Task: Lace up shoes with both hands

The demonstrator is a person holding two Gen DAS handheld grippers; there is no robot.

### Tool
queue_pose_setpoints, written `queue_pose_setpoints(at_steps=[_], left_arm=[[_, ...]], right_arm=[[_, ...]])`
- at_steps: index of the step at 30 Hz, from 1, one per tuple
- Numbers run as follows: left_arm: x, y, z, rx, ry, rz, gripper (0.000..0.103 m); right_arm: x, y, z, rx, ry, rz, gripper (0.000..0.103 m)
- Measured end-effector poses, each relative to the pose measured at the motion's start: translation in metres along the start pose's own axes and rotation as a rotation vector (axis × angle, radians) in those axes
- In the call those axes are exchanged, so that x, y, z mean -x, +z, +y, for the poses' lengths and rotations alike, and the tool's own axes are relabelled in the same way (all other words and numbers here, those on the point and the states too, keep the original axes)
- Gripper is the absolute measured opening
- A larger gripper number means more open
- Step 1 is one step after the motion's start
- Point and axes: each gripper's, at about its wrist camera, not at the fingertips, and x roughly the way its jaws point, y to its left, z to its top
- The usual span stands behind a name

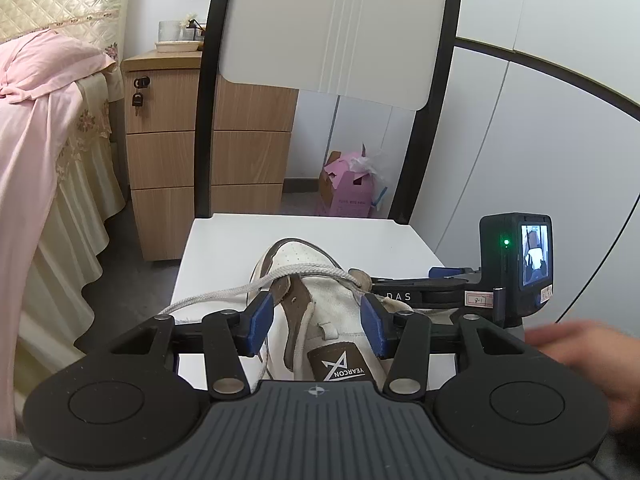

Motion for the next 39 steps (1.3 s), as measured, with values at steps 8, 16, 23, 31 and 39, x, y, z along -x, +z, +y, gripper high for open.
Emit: queue_pose_setpoints(at_steps=[8,16,23,31,39], left_arm=[[-0.001,0.002,0.004,0.022,-0.005,-0.003,0.056],[-0.001,0.003,0.005,0.037,-0.016,-0.010,0.058],[0.000,0.005,0.008,0.045,-0.028,-0.013,0.058],[0.000,0.006,0.009,0.050,-0.036,-0.015,0.060],[-0.001,0.006,0.007,0.047,-0.043,-0.009,0.060]], right_arm=[[0.000,-0.005,0.007,-0.006,-0.006,-0.002,0.103],[0.001,-0.008,0.008,-0.010,-0.009,-0.003,0.103],[0.002,-0.009,0.009,-0.012,-0.011,-0.004,0.103],[0.002,-0.009,0.010,-0.012,-0.011,-0.004,0.103],[0.003,-0.010,0.010,-0.012,-0.011,-0.004,0.103]])
